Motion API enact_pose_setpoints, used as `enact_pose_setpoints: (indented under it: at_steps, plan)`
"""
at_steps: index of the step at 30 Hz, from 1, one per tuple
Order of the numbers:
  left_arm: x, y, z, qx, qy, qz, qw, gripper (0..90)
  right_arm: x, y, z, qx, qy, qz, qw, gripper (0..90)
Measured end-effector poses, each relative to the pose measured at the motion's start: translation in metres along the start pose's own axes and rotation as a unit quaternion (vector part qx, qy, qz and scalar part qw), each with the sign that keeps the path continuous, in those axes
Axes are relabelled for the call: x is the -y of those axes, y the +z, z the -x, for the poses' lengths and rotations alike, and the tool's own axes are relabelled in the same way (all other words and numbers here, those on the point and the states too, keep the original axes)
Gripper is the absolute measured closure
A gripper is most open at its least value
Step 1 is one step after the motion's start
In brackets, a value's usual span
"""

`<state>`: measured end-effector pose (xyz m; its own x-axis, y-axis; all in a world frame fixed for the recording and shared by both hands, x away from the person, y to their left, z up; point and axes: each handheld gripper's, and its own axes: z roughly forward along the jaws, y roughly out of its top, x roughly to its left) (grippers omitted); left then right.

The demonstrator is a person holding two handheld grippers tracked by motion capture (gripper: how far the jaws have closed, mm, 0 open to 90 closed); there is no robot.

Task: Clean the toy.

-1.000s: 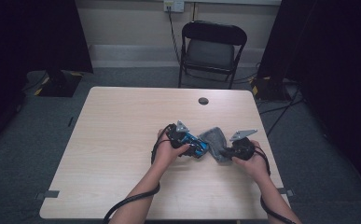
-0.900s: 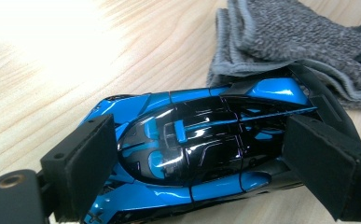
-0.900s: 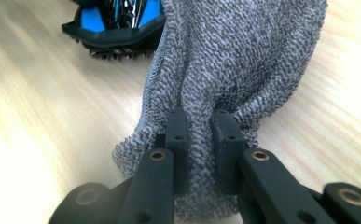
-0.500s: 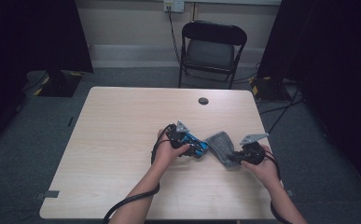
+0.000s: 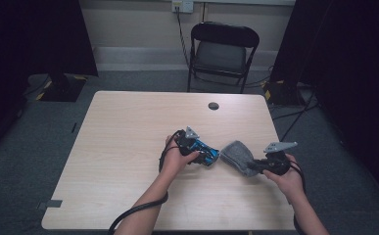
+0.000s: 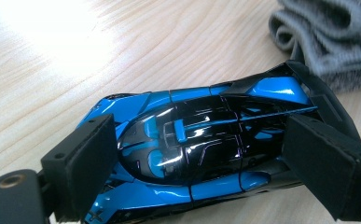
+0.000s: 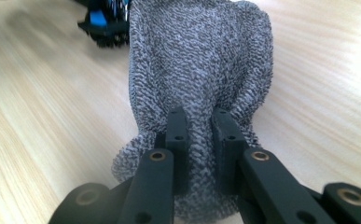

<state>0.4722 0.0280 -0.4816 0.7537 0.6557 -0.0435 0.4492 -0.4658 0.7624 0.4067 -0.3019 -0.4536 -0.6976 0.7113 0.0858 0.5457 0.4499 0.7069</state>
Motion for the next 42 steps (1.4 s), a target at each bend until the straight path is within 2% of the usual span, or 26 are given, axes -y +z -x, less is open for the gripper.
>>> enact_pose_setpoints:
  at_steps: [5, 10, 20, 29, 36, 42]
  plan:
    - [0.000, 0.000, 0.000, 0.001, 0.000, 0.001, 1.0000, 10.4, -0.010, -0.003, 0.003, 0.013, 0.014, 0.026, 0.9995, 79.2]
    - [0.001, 0.000, 0.000, 0.001, 0.001, 0.004, 1.0000, 10.4, -0.030, 0.003, 0.007, 0.031, 0.025, 0.048, 0.9980, 79.3]
    - [0.002, 0.000, 0.000, 0.001, -0.002, 0.008, 1.0000, 10.4, -0.062, 0.047, 0.007, 0.049, 0.027, 0.046, 0.9973, 79.3]
    - [0.003, 0.000, 0.000, 0.001, -0.001, 0.011, 0.9999, 10.4, -0.080, 0.079, 0.002, 0.055, 0.019, 0.037, 0.9976, 79.2]
    - [0.003, 0.000, 0.000, 0.001, 0.000, 0.011, 0.9999, 10.4, -0.089, 0.101, -0.006, 0.041, 0.016, 0.035, 0.9985, 79.2]
    - [0.004, 0.000, 0.000, 0.002, -0.002, 0.014, 0.9999, 10.4, -0.098, 0.117, -0.015, 0.037, -0.010, 0.024, 0.9990, 79.1]
